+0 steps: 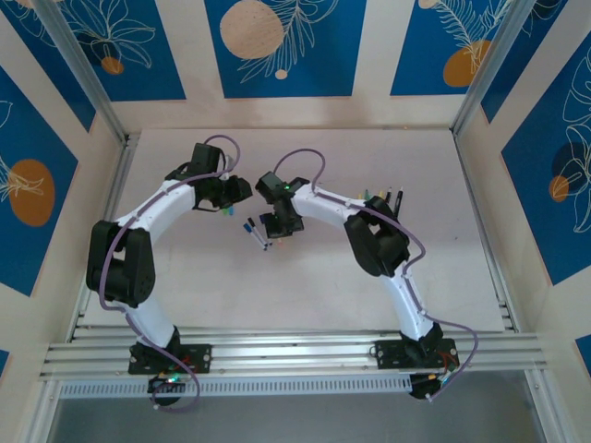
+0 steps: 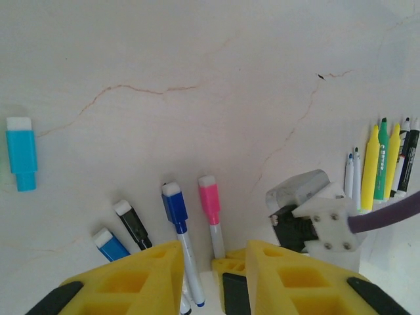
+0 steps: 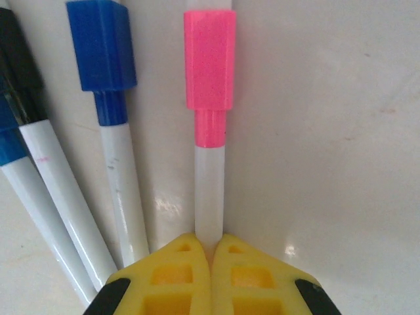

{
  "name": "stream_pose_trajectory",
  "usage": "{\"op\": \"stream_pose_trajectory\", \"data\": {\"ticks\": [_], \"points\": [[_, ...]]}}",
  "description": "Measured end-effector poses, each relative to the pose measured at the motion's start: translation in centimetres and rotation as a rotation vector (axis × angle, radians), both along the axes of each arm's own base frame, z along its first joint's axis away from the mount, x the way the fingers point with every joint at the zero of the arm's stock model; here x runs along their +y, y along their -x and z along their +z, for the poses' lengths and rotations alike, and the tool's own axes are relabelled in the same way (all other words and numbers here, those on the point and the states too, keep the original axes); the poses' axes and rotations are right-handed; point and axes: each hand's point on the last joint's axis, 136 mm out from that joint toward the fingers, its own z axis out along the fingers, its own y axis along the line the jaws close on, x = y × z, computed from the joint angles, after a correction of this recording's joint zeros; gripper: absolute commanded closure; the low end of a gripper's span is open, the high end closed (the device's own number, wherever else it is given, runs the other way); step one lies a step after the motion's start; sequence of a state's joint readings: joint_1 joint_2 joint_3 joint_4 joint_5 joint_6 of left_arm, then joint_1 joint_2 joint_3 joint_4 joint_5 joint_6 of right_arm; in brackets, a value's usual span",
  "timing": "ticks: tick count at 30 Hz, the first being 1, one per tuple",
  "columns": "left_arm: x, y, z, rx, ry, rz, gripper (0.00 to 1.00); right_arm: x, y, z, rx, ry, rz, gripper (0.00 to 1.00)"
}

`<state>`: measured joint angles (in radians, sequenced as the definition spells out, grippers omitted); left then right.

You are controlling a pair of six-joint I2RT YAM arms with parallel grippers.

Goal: Open the pen caps

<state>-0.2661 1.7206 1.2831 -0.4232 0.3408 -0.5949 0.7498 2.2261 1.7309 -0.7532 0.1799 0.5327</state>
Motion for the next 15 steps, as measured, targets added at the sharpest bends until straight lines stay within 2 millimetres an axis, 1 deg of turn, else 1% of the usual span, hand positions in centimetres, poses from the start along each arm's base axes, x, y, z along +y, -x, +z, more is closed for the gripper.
{"op": "stream_pose_trajectory", "data": {"ticks": [3,5,8,9,10,11,14,15], "points": [[-0.3,-0.2,0.2,-0.006,0.013,0.005,0.58,-1.4,0.4,0.2,0.015,-0.065,-0.015,1.0],[-0.9,-0.2,0.4,-0.011,0.029,0.0,0.56,-2.7,0.7,0.4,0.037,-0.111,-0.034,1.0],[-1.7,-0.2,0.6,-0.013,0.056,-0.009,0.55,-3.6,0.7,1.7,0.046,-0.194,-0.056,1.0],[-2.0,-0.2,0.6,-0.013,0.064,-0.012,0.53,-3.6,0.6,2.3,0.04,-0.219,-0.057,1.0],[-2.5,-0.3,0.5,-0.012,0.073,-0.018,0.44,-3.4,0.3,3.2,0.026,-0.254,-0.054,1.0],[-2.9,-0.2,0.4,-0.007,0.083,-0.021,0.4,-3.1,0.2,4.1,0.012,-0.283,-0.048,1.0],[-3.9,-0.2,-0.1,0.006,0.1,-0.032,0.4,-1.9,-0.1,6.4,-0.028,-0.355,-0.021,1.0],[-4.1,-0.2,-0.3,0.012,0.105,-0.035,0.41,-1.7,-0.1,6.9,-0.036,-0.369,-0.015,1.0]]}}
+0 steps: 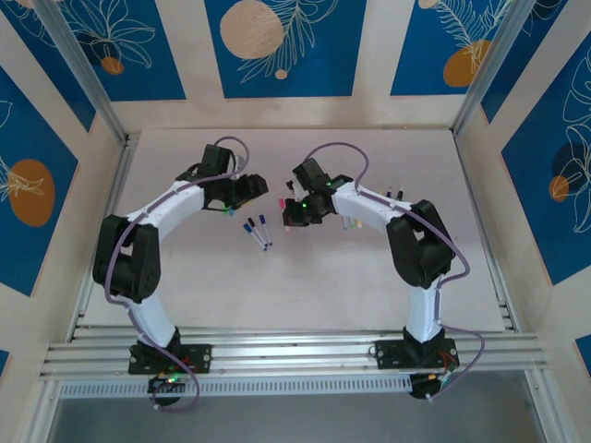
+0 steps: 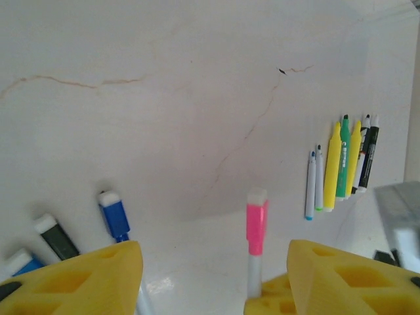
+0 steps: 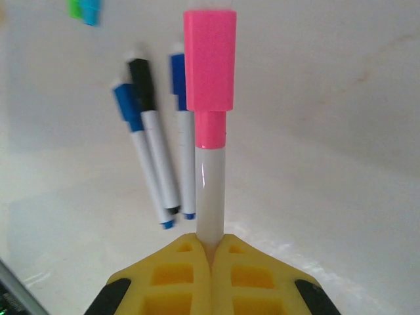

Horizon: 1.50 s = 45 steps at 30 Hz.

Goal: Open the pen caps

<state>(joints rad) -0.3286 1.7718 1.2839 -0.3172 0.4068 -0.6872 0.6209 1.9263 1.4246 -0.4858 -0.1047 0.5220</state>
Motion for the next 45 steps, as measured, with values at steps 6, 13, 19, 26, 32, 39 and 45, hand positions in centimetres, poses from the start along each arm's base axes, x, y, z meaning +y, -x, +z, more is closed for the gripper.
{"op": "stream_pose_trajectory", "data": {"ticks": [6,13,19,26,32,39,45], "points": [[-1.0,-0.1,-0.1,0.012,0.038,-0.006,0.43,0.5,0.3,0.8,-0.011,-0.023,0.015,1.0],[-2.2,-0.2,-0.3,0.025,0.075,-0.018,0.46,1.0,0.7,1.0,-0.016,-0.025,0.028,1.0],[-3.2,0.2,-1.0,0.043,0.084,-0.038,0.52,1.4,1.0,1.2,-0.022,-0.025,0.047,1.0],[-3.5,0.1,-0.9,0.053,0.098,-0.038,0.62,2.2,1.3,1.8,-0.044,-0.032,0.076,1.0],[-3.7,-0.1,-0.6,0.046,0.111,-0.04,0.72,2.3,1.4,1.9,-0.047,-0.03,0.078,1.0],[-4.0,0.0,-0.7,0.05,0.119,-0.048,0.78,2.7,0.6,3.0,-0.075,-0.041,0.073,1.0],[-4.1,0.1,-0.6,0.048,0.126,-0.057,0.95,2.8,0.4,3.7,-0.088,-0.044,0.077,1.0]]}}
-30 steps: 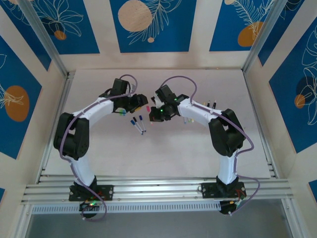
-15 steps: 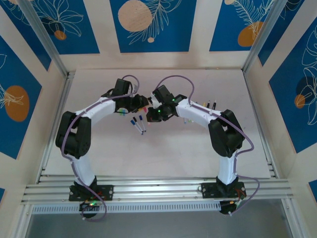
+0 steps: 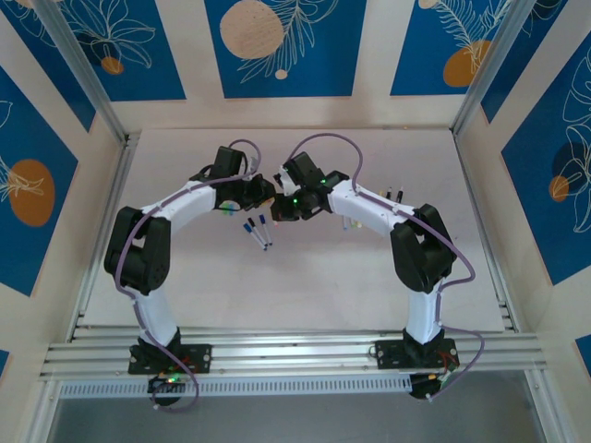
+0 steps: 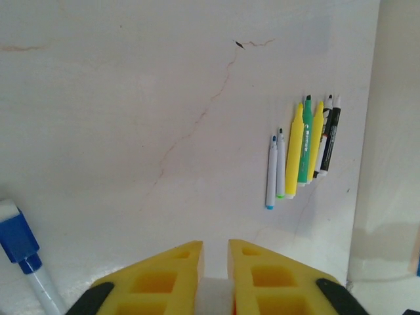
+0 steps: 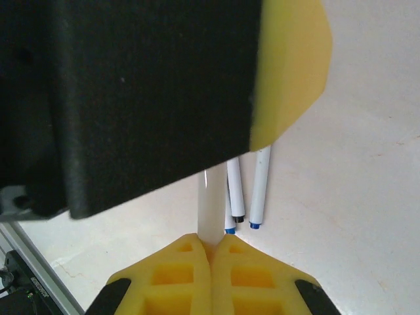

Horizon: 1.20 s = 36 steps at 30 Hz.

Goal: Open the pen caps

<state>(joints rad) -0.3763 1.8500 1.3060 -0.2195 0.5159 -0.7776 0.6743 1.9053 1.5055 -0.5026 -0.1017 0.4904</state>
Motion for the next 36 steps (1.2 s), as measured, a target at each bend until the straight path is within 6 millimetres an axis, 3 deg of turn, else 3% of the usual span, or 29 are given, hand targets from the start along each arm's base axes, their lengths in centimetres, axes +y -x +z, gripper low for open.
{"op": "stream_pose_trajectory", "data": {"ticks": [1,6,11,18,21,23,24,36], "points": [[0.0,0.0,0.0,-0.002,-0.001,-0.002,1.0,0.0,0.0,0.0,0.002,0.001,0.0,1.0],[0.0,0.0,0.0,-0.005,-0.003,-0.007,1.0,-0.1,0.1,-0.1,0.003,0.004,0.002,1.0],[-0.1,0.1,0.1,-0.005,0.0,-0.009,1.0,-0.1,0.1,-0.1,0.006,0.004,0.001,0.75],[-0.3,-0.3,0.8,-0.019,0.011,-0.01,1.0,-0.1,0.2,-0.2,0.007,0.008,0.01,0.72],[-0.4,-0.3,0.9,-0.02,0.012,-0.01,1.0,0.1,-0.1,-0.1,0.005,0.006,0.01,0.77],[-0.4,-0.4,0.9,-0.022,0.013,-0.01,1.0,0.4,-0.4,0.0,0.001,0.005,0.012,0.98],[-0.3,-0.4,1.0,-0.023,0.012,-0.01,1.0,0.4,-0.5,-0.1,0.005,0.009,0.006,1.0],[-0.2,-1.0,0.0,0.049,-0.027,-0.013,1.0,-0.3,-0.1,-0.7,-0.007,0.001,-0.02,1.0]]}}
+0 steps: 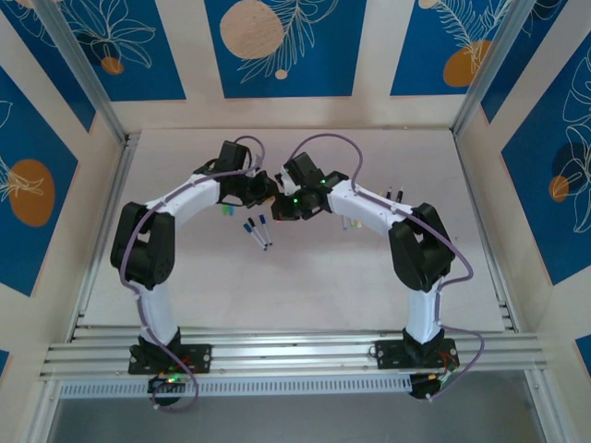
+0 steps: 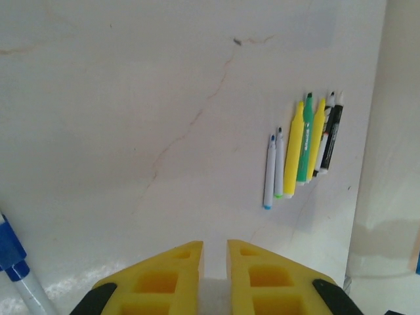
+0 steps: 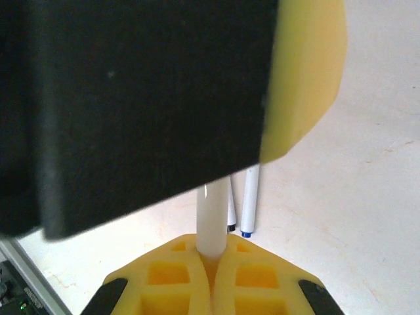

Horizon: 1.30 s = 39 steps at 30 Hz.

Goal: Open the pen caps

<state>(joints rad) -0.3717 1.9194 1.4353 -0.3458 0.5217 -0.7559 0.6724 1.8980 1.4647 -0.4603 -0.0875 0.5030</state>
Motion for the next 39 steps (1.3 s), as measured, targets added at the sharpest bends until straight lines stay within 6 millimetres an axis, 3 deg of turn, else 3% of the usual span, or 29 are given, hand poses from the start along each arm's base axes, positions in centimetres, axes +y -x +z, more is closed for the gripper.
{"op": "stream_pose_trajectory", "data": {"ticks": [2,7,10,14,18,22,27,32,39], "points": [[-0.5,0.4,-0.3,0.056,-0.013,-0.021,1.0,-0.6,0.7,0.1,-0.025,-0.022,-0.022,1.0],[1.4,-6.4,2.1,-0.088,-0.052,0.082,1.0,-3.0,11.6,-1.3,0.138,0.037,0.058,1.0],[2.8,-8.2,3.1,-0.134,-0.056,0.128,1.0,-3.5,14.2,-1.1,0.171,0.048,0.073,1.0],[3.1,-8.3,2.8,-0.133,-0.07,0.135,1.0,-4.9,12.5,-0.6,0.149,0.053,0.007,1.0],[3.6,-7.5,1.3,-0.114,-0.126,0.12,1.0,-6.3,9.7,-0.3,0.108,0.086,-0.057,1.0],[5.2,-6.0,-0.9,-0.074,-0.252,0.089,1.0,-7.0,6.1,0.3,0.054,0.102,-0.105,1.0],[7.5,-4.4,-3.2,-0.041,-0.406,0.055,1.0,-7.9,3.4,0.4,0.012,0.132,-0.138,1.0],[9.3,-3.1,-4.8,-0.001,-0.516,0.031,1.0,-8.5,2.2,0.8,-0.009,0.139,-0.156,1.0],[10.6,-2.6,-7.5,0.05,-0.604,0.019,1.0,-8.8,2.1,0.6,-0.01,0.152,-0.163,1.0]]}}
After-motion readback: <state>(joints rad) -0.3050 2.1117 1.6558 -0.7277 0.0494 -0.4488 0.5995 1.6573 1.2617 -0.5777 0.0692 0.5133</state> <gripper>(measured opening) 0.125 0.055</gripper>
